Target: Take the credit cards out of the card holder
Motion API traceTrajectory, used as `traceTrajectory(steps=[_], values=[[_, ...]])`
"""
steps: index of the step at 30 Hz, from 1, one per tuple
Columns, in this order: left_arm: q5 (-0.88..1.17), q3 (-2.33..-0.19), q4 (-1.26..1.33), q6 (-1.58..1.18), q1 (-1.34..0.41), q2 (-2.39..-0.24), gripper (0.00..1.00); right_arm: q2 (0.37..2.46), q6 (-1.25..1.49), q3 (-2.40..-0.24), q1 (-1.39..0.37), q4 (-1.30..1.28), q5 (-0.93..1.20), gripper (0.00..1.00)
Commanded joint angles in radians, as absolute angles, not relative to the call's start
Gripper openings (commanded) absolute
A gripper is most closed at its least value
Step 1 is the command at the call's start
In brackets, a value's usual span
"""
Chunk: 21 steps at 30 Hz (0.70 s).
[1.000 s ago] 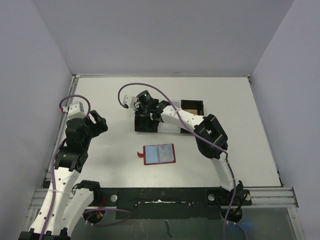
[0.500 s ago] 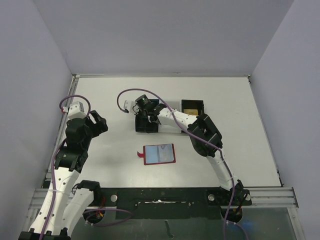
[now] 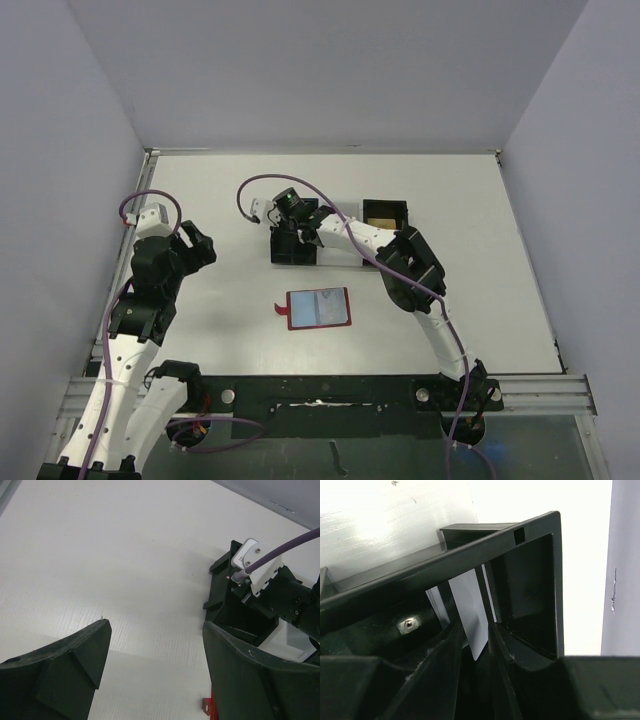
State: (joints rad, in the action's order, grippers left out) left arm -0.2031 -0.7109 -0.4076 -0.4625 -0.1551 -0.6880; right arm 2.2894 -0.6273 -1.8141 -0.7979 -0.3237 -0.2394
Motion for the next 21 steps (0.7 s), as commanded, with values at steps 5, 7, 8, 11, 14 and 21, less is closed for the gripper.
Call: traceTrajectory(steps=[5, 7, 8, 11, 14, 21], values=[[-0.19, -0.714, -0.356, -0.449, -0.15, -0.674, 0.74, 2.276, -0.586, -1.839, -0.788, -0.32, -0.214, 0.31], [-0.19, -0.714, -0.356, -0.449, -0.15, -0.673, 0.74, 2.268, -0.576, -1.839, -0.786, -0.314, -0.197, 0.34], [-0.19, -0.715, -0.356, -0.449, -0.15, -0.673, 0.74, 2.264, -0.571, -1.84, -0.784, -0.313, -0.192, 0.36], [-0.189, -0.713, -0.356, -0.45, -0.15, -0.673, 0.74, 2.261, -0.564, -1.841, -0.78, -0.311, -0.172, 0.39], [-0.183, -0.714, -0.356, -0.448, -0.15, -0.675, 0.74, 2.266, -0.554, -1.85, -0.779, -0.318, -0.177, 0.39], [-0.183, -0.715, -0.357, -0.447, -0.15, -0.673, 0.74, 2.219, -0.475, -1.831, -0.775, -0.308, -0.114, 0.39]])
